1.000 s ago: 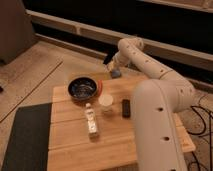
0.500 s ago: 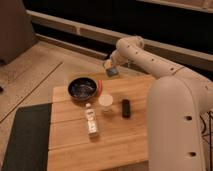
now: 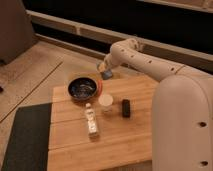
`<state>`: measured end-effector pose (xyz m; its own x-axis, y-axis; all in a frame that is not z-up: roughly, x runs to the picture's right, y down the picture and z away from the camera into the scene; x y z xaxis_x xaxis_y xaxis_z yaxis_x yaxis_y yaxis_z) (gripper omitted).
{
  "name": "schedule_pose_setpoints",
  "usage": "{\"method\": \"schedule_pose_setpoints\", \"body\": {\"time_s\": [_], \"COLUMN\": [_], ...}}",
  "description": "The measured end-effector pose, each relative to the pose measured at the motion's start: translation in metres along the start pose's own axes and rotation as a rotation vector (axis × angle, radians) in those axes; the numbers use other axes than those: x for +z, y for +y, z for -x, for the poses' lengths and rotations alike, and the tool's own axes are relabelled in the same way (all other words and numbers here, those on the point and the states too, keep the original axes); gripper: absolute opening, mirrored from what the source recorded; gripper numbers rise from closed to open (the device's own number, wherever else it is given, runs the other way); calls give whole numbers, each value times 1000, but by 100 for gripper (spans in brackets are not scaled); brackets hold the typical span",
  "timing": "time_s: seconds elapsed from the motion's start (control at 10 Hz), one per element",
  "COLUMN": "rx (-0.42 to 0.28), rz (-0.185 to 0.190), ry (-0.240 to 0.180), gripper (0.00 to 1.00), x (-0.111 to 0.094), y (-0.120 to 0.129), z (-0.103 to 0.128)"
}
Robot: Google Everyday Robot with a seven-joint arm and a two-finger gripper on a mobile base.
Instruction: Place the white sponge in the ceramic cup
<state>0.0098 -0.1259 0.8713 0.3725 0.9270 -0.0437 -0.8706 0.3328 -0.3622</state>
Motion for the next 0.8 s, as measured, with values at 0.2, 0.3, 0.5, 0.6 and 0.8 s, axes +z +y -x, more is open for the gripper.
{"method": "schedule_pose_setpoints", "body": {"time_s": [0.2,0.3,0.5,0.6,0.8], "rx": [-1,-1,-51,-85,-149], "rz": [1,1,6,10,5], "ry": [0,-1,-22,-37,-83], "gripper": [0,0,0,0,0], "x": [0,0,-3,-5,-16], "y": [1,1,13,25,43], "z": [0,1,5,10,22]}}
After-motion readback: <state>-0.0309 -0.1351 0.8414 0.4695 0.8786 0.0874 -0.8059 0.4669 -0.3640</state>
